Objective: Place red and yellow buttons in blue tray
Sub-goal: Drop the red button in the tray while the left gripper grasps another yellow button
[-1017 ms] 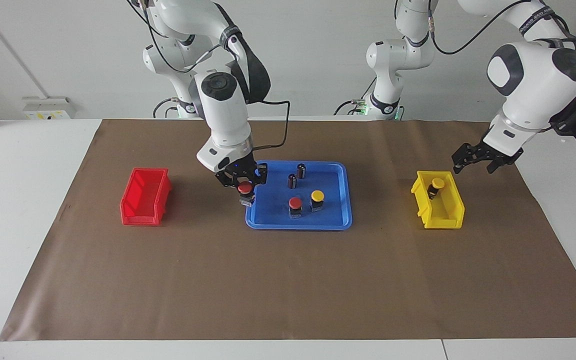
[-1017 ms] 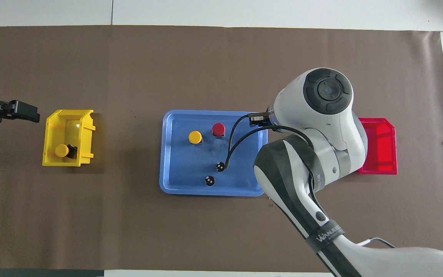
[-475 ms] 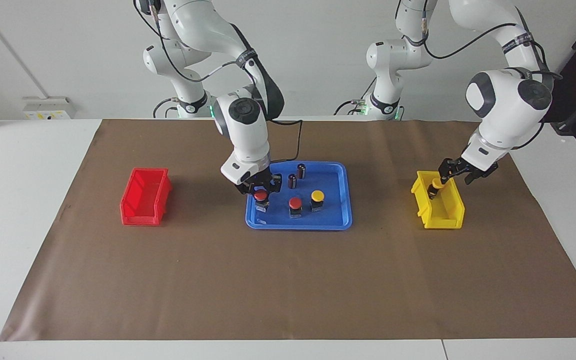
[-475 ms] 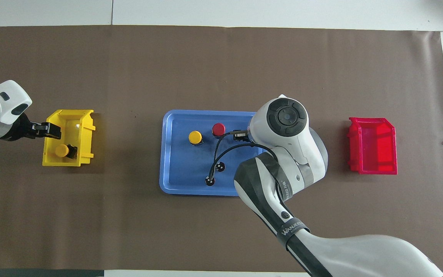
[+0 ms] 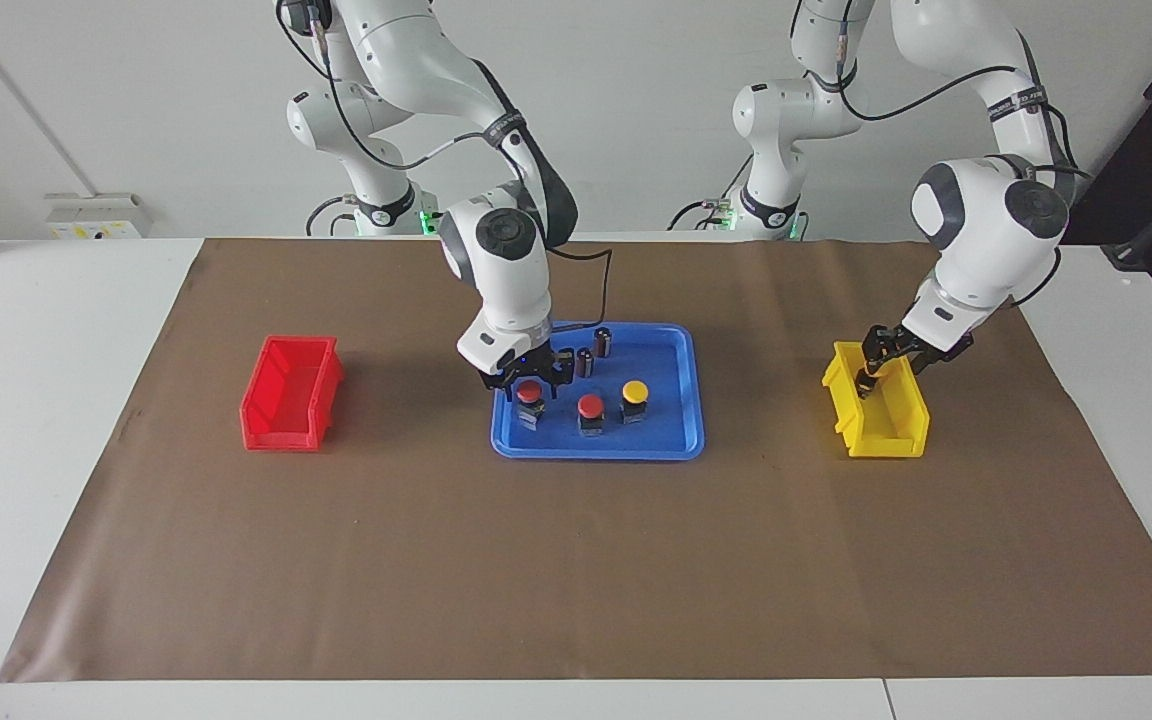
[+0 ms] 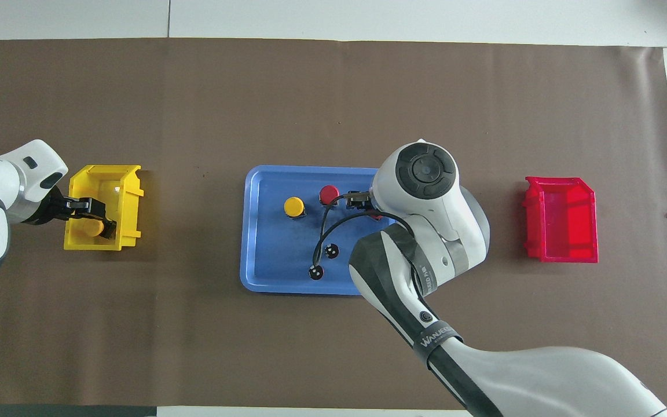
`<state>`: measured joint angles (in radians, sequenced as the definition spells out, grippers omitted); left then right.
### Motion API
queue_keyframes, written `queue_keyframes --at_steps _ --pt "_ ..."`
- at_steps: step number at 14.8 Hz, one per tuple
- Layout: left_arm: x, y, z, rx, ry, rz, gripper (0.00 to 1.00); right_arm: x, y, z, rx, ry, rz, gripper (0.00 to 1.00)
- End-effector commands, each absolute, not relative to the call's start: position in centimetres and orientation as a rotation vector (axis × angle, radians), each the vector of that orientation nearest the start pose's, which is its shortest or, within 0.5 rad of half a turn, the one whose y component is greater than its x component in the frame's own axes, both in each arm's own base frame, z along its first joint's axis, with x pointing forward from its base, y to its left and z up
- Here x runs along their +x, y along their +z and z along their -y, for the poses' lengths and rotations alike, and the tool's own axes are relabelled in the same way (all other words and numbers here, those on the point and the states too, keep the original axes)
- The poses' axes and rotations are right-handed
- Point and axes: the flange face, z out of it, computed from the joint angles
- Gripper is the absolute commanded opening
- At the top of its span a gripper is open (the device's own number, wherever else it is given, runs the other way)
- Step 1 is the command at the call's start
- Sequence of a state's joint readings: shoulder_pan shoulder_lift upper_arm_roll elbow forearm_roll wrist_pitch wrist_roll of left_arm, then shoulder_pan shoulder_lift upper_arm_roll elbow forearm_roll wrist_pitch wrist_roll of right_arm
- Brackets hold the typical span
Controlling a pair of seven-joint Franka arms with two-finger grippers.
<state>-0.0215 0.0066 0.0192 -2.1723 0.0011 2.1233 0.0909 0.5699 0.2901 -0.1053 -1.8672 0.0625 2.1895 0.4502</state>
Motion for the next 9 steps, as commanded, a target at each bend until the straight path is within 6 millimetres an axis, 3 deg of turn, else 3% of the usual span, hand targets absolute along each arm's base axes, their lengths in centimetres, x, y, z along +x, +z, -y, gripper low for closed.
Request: queue_keyframes --at_steps 1,3,5,9 --pt "51.5 38.0 0.6 -3.149 0.058 -0.093 0.73 59.2 45.1 -23.0 -3.136 -0.043 -0.139 1.0" --pt "51.5 37.9 0.7 -3.149 0.046 -0.047 0.73 59.1 50.4 -18.8 -3.156 0.026 -0.224 1.0" --pt "51.2 37.6 0.7 -3.149 0.055 -0.045 0.73 57.9 54.4 -14.0 -3.153 0.067 -0.247 1.0" --pt "50.9 37.3 0.7 -3.149 0.06 -0.018 0.73 55.9 58.9 -1.7 -3.137 0.123 -0.222 1.0"
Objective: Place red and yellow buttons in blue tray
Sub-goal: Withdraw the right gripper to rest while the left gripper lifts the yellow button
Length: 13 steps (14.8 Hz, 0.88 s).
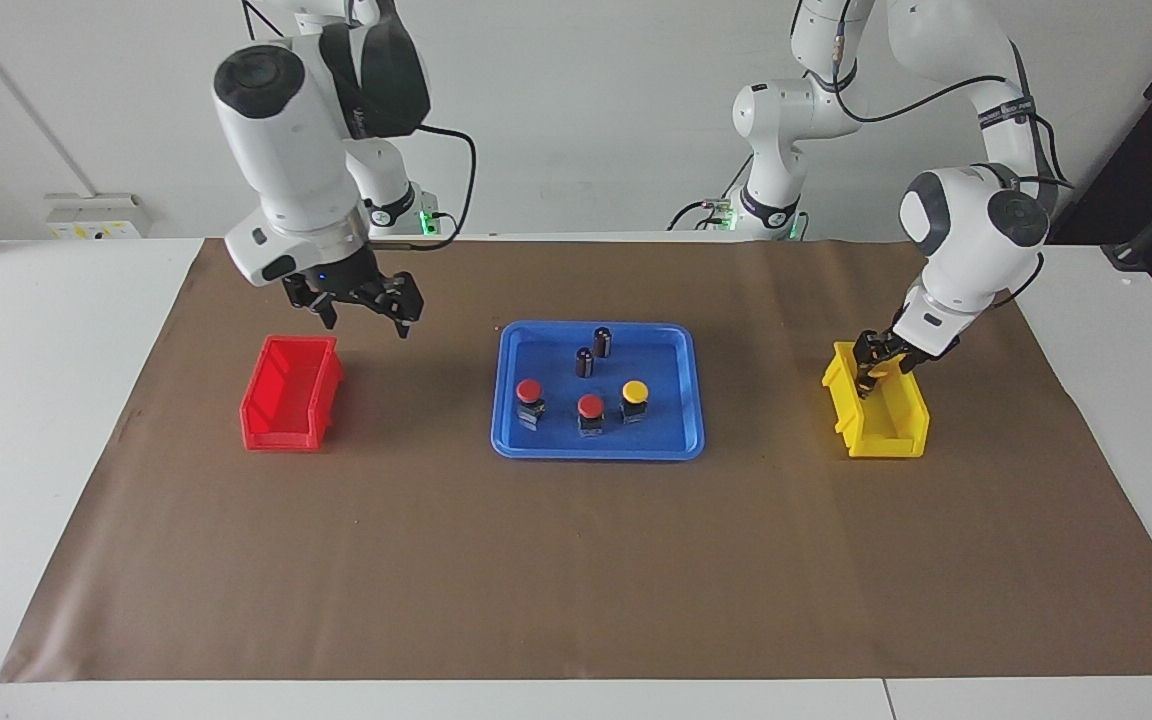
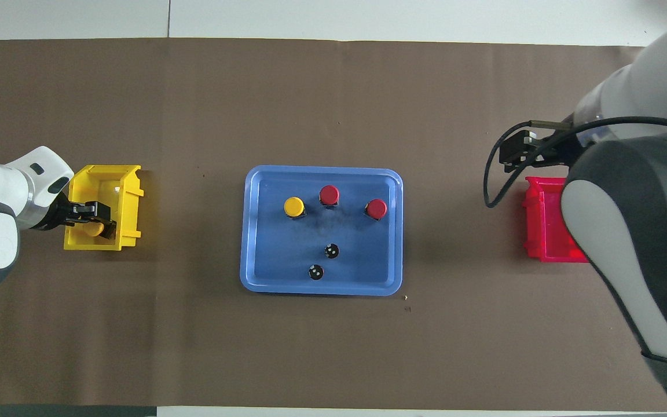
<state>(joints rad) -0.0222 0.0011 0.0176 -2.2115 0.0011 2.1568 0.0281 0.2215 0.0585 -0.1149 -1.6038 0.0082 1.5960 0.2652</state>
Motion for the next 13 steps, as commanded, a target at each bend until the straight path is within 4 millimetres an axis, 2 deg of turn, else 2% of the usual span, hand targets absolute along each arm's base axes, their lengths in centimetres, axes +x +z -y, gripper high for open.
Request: queue_keyframes --at_steps 1,4,5,7,8,9,10,13 --pt "50.9 37.2 0.7 -3.149 0.056 -0.018 0.73 55.4 59.4 1.2 -3.132 0.135 -0.21 1.0" --pt "50.5 36.5 0.6 -3.149 0.063 -0.02 0.73 53.7 62.1 7.4 -3.175 0.163 -0.102 1.0" --pt "50.5 36.5 0.6 -3.149 0.068 -0.02 0.73 53.0 62.7 8.6 -3.182 0.162 -0.07 1.0" --pt "50.3 36.7 0.7 -3.149 0.068 -0.02 0.7 52.6 62.6 10.2 -3.164 0.165 -0.097 1.0" --pt "50.3 36.5 0.8 -3.149 0.07 -0.011 0.66 52.6 62.6 9.9 -3.163 0.164 -0.097 1.0" --pt "50.3 36.6 1.4 -3.148 0.068 0.032 0.23 52.8 62.4 9.5 -3.168 0.17 -0.088 1.0" --pt "50.3 36.5 1.6 -3.147 0.061 0.059 0.02 53.0 62.3 9.3 -3.174 0.171 -0.076 1.0" --pt "51.3 37.2 1.5 -3.148 0.035 0.059 0.01 53.0 62.3 9.4 -3.173 0.163 -0.078 1.0"
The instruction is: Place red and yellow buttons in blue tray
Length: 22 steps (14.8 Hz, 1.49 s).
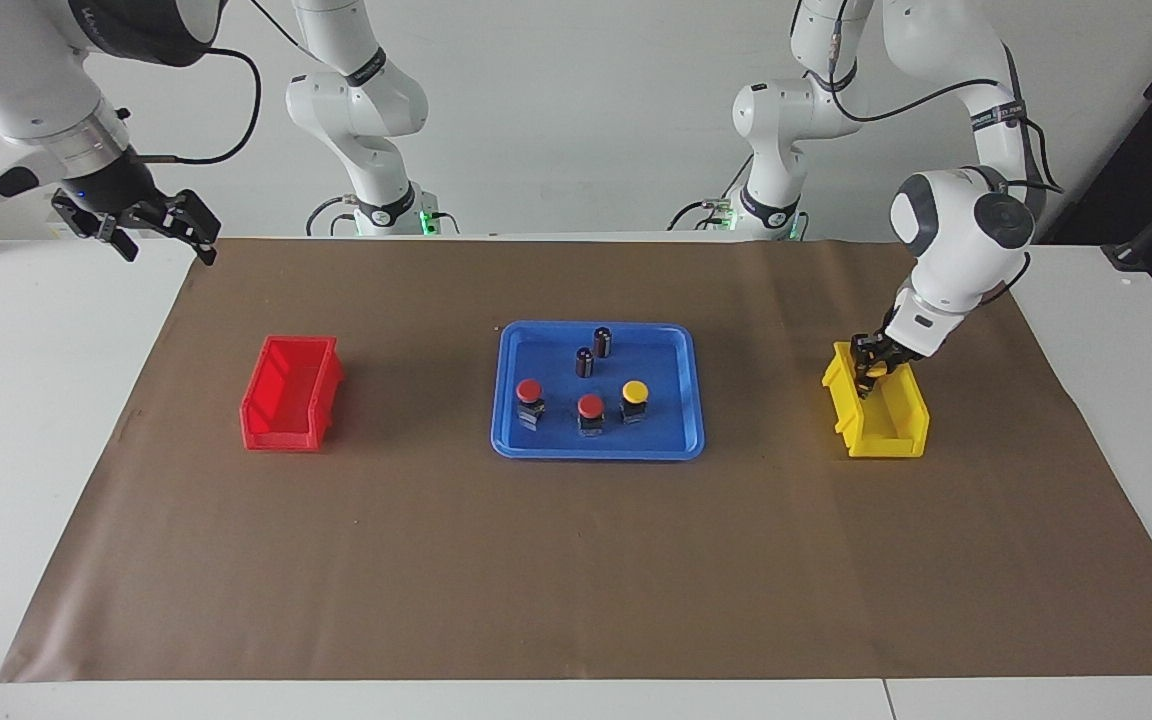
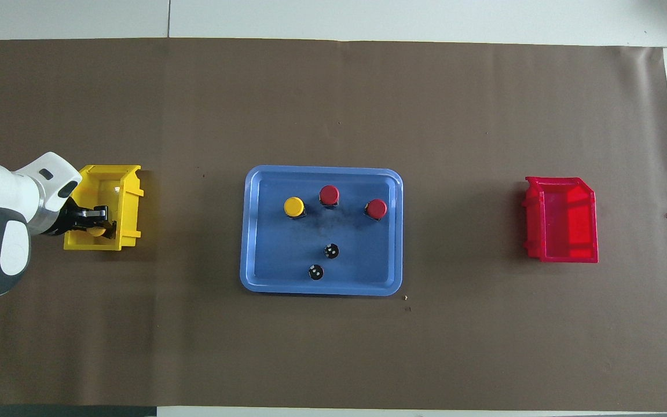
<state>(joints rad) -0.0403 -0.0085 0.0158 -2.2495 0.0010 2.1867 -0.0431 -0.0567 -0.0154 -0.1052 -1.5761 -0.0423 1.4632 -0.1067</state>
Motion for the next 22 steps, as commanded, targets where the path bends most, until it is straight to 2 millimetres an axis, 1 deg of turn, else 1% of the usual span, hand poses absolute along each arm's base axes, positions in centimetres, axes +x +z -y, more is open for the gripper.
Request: queue_keyframes --at_steps 1,3,6,7,8,9,10,11,12,13,15,17,18,19,21,22 --pt "52.1 37.7 1.4 -3.149 0.01 0.055 0.01 53.0 62.2 9.3 -3.171 0.168 -0.08 1.0" --pt "54.6 39.8 1.5 -3.148 -0.038 0.041 0.01 52.9 62.0 9.2 -3.172 0.173 -0.075 1.0" --pt "58.0 44.6 2.9 -3.137 -0.029 -0.043 0.01 53.1 62.0 8.4 -3.181 0.172 -0.052 1.0" --pt "58.8 45.9 3.0 -3.136 -0.003 -0.052 0.01 53.1 62.0 8.5 -3.182 0.167 -0.054 1.0" --pt "59.3 47.4 3.5 -3.143 0.002 -0.036 0.01 53.2 62.0 8.4 -3.18 0.159 -0.053 1.0" --pt "59.4 48.2 4.8 -3.166 -0.009 0.004 0.01 53.2 62.0 8.5 -3.18 0.159 -0.053 1.0" --pt "59.2 48.3 7.2 -3.205 -0.012 0.123 0.01 53.1 62.0 8.6 -3.179 0.162 -0.056 1.0" --pt "59.0 48.1 10.5 -3.215 -0.042 0.163 0.01 53.0 61.9 8.7 -3.178 0.169 -0.058 1.0" --pt "58.1 47.6 13.6 -3.218 -0.052 0.207 0.01 52.9 61.7 8.7 -3.176 0.178 -0.058 1.0" --pt "57.2 47.0 16.1 -3.217 -0.041 0.233 0.01 52.9 61.7 8.6 -3.176 0.181 -0.053 1.0" --pt "55.3 45.6 20.5 -3.215 -0.006 0.198 0.01 52.9 61.7 8.2 -3.178 0.179 -0.044 1.0" --pt "52.4 43.3 26.0 -3.213 0.003 0.222 0.01 53.1 61.7 7.9 -3.181 0.164 -0.036 1.0" --pt "51.1 42.2 27.7 -3.209 0.014 0.244 0.01 53.2 61.7 7.9 -3.174 0.153 -0.032 1.0" --pt "50.3 41.3 28.7 -3.203 0.026 0.272 0.01 53.2 61.7 7.9 -3.169 0.146 -0.029 1.0" --pt "49.3 40.2 30.4 -3.21 0.021 0.256 0.01 53.2 61.7 7.8 -3.17 0.149 -0.027 1.0" --pt "48.9 39.9 31.5 -3.215 0.008 0.268 0.01 53.2 61.7 7.8 -3.17 0.149 -0.025 1.0"
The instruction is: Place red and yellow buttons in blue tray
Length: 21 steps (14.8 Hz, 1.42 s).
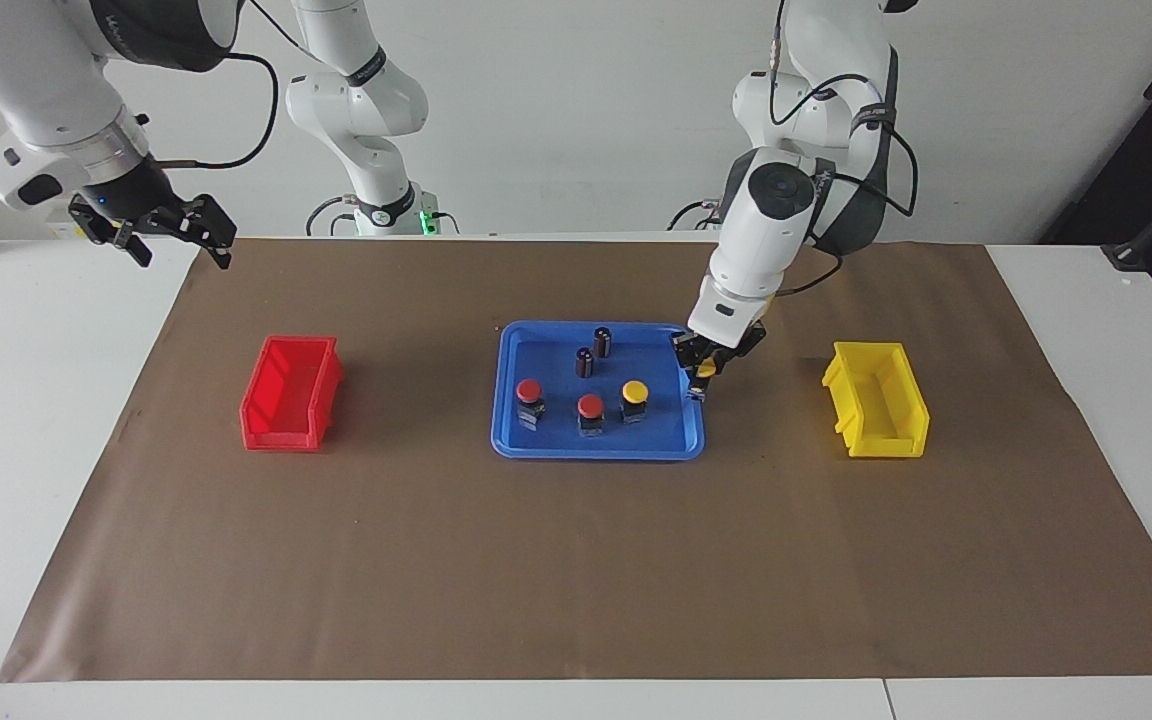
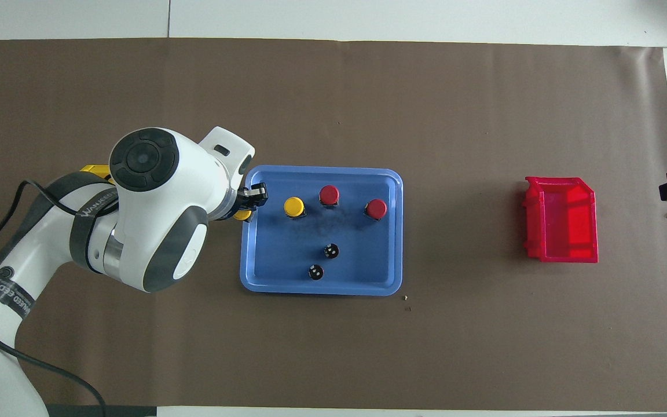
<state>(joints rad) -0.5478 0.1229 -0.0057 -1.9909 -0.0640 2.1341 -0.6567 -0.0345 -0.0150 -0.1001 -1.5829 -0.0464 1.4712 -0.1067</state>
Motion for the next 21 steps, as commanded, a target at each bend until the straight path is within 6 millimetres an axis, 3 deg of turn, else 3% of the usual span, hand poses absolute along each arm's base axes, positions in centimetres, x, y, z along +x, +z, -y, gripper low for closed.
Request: queue_keyframes --at_steps 1,4,8,9,10,12,13,15,18,19,21 --pt "48.6 38.6 32.7 -3.216 0.001 0.279 0.01 53.2 61.7 7.8 -3.17 0.149 -0.02 1.0" --pt "48.9 37.7 32.9 -3.22 -0.013 0.285 0.01 53.6 61.8 7.9 -3.183 0.11 -0.014 1.0" --pt "49.1 37.1 31.7 -3.211 0.002 0.287 0.02 53.7 61.8 7.8 -3.179 0.099 -0.016 1.0" --pt "49.0 36.8 31.5 -3.21 0.005 0.276 0.08 53.7 61.8 7.9 -3.178 0.099 -0.018 1.0" --pt "49.0 36.7 31.5 -3.209 0.007 0.28 0.22 53.6 61.8 7.9 -3.178 0.099 -0.021 1.0" --pt "49.0 36.8 31.5 -3.209 0.006 0.285 0.61 53.6 61.8 7.9 -3.178 0.101 -0.026 1.0" --pt "49.0 36.9 31.6 -3.21 0.004 0.288 0.7 53.7 61.8 7.8 -3.178 0.099 -0.021 1.0" --pt "49.1 37.1 31.6 -3.213 0.0 0.28 0.78 53.7 61.9 7.7 -3.18 0.097 -0.016 1.0" --pt "49.9 38.0 31.3 -3.214 -0.008 0.291 1.0 53.8 61.9 7.7 -3.181 0.092 -0.014 1.0" --pt "50.2 39.0 30.8 -3.206 0.01 0.301 1.0 53.8 61.9 7.7 -3.181 0.092 -0.014 1.0" --pt "51.5 43.3 28.5 -3.182 0.081 0.268 1.0 53.8 61.8 7.8 -3.178 0.096 -0.018 1.0"
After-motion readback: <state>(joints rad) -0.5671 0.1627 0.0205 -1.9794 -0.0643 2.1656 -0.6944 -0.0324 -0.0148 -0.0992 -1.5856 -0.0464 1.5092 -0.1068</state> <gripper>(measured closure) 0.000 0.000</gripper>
